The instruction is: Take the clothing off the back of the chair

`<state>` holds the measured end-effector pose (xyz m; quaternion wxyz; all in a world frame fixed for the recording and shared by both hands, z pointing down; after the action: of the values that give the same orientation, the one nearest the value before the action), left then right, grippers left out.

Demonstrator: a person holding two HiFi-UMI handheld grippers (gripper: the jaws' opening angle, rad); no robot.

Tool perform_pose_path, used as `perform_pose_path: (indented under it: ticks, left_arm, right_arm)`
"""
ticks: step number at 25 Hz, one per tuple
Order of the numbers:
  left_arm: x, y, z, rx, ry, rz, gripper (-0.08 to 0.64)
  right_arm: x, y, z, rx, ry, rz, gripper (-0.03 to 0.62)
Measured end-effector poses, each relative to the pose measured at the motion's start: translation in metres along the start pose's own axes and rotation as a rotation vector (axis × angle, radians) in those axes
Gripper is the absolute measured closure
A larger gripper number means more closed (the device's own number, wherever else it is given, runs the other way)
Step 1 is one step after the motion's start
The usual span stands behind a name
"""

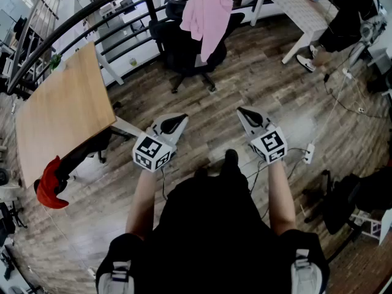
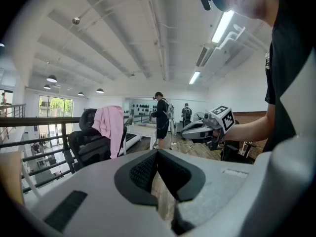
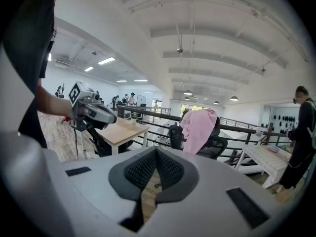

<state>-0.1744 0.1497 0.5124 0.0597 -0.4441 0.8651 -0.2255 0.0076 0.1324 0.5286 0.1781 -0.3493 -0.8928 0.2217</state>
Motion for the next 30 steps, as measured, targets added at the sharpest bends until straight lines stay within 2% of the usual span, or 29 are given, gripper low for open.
perform_pose_path:
  ticks: [9,15,22,26,30]
  left_arm:
    - [-0.002,-0.007,-0.006,0.025,-0.016,0.005,0.558]
    - [-0.002,-0.009,0.0,0.029,-0.021,0.006,0.558]
    - [-0.002,-0.024,0.004,0.036,-0.015,0.004,0.558]
    - [-0.002,-0.041,0.013,0.033,-0.007,0.011,0.558]
    - [-0.001,-0.062,0.024,0.03,0.001,0.022,0.558]
  right_arm:
    - [-0.002,0.0,-0.001,0.034,-0.031,0.011,0.595]
    - [-0.006,-0.001,-0.002,-0.013,-0.063,0.047,0.594]
    - [-0.014,-0.006,-0.008,0.01,-0.035,0.05,0.594]
    - [-0.029,-0.004,-0.017,0.034,-0.05,0.052,0.594]
    - [-0.055,-0.007,-0.024,0.028,-0.027,0.064,0.594]
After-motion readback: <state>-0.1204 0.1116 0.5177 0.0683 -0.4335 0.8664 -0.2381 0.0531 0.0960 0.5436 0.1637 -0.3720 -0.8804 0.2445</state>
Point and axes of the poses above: the fingertips, and each gripper's own axes: y backward along the fingers, x to its left, z out of its top, the point moved 1 cm from there along y, backward along the fingers, and after that the axes turned 13 degrees about x, right-handed, at the moved point
